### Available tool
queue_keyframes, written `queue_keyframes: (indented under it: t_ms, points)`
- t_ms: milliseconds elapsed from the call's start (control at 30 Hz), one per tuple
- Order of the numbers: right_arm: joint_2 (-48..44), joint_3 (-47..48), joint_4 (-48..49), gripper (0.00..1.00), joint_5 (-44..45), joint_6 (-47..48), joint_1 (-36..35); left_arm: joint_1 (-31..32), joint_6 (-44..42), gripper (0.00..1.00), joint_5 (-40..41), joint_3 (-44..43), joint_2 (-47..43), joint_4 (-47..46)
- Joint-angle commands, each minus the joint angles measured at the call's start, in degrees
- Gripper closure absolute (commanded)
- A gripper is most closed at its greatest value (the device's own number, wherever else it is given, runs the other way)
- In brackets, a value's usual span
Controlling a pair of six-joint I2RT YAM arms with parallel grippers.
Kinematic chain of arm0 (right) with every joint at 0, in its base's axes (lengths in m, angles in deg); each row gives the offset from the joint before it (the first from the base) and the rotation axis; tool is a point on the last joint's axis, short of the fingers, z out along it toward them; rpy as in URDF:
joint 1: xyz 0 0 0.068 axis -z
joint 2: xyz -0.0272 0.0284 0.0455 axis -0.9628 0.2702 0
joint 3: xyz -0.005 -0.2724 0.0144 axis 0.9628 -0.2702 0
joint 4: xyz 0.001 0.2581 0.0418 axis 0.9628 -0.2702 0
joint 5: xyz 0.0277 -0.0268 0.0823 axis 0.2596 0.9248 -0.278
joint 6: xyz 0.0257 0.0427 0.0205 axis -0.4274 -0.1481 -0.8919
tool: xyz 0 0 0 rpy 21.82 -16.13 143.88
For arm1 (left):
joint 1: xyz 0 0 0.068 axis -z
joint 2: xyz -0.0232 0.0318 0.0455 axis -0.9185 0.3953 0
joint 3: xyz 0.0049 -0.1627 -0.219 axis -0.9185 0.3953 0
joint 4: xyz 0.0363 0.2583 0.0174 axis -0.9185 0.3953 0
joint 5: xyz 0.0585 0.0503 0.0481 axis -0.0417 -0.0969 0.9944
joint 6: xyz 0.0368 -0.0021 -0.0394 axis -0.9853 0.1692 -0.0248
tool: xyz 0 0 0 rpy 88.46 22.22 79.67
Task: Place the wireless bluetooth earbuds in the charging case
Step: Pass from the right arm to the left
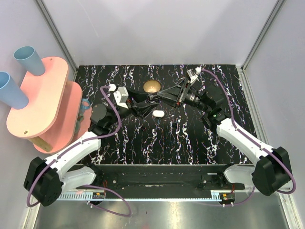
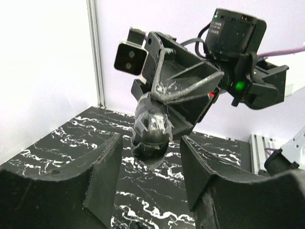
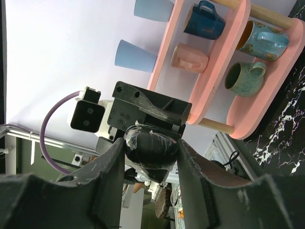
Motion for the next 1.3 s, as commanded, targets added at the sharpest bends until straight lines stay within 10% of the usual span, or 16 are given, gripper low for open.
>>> queue_keyframes:
  t_ms: [0,1267]
  points:
    - [0.04,0.88,3.76,0.86,-1.11,-0.68,0.14,0.19,3.60,0.45,1.52,0.24,1.50,-11.73]
    - [0.39,-0.17,7.19,0.85,-1.72,-2.88,0.14,0.81,6.42,0.52,3.62,-0.29,5.98,-18.07]
